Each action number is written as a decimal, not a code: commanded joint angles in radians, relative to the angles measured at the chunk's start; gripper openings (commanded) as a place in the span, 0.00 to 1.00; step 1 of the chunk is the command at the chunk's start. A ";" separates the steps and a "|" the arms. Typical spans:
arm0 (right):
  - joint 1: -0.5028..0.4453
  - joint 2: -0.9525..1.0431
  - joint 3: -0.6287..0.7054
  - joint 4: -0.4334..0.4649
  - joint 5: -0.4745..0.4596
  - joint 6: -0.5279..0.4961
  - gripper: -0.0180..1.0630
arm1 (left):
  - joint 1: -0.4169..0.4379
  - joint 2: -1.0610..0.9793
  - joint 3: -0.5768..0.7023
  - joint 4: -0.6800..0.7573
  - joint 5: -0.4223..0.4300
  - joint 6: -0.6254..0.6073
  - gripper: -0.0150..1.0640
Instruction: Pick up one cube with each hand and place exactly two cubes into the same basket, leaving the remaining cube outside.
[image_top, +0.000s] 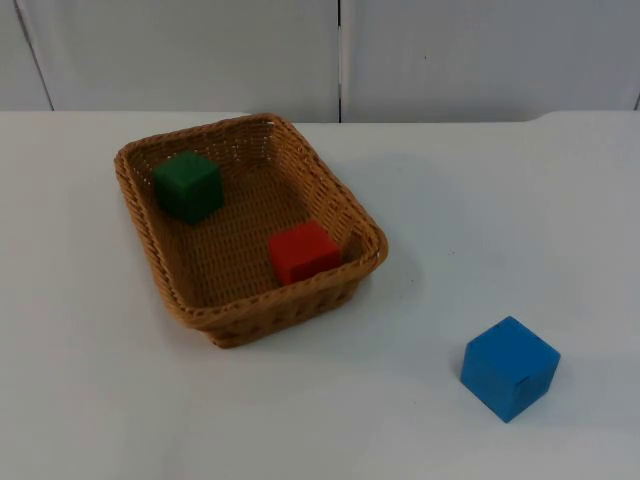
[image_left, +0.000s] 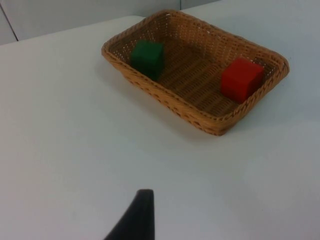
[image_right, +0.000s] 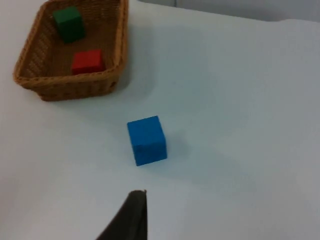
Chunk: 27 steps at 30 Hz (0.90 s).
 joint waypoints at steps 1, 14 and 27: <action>-0.041 -0.003 0.001 0.000 -0.007 0.003 0.99 | -0.001 -0.004 0.005 0.000 -0.008 -0.006 0.99; -0.237 -0.003 0.001 0.000 -0.007 0.003 0.99 | -0.001 -0.004 0.005 0.000 -0.008 -0.006 0.99; -0.237 -0.003 0.001 0.000 -0.007 0.003 0.99 | -0.001 -0.004 0.005 0.000 -0.008 -0.006 0.99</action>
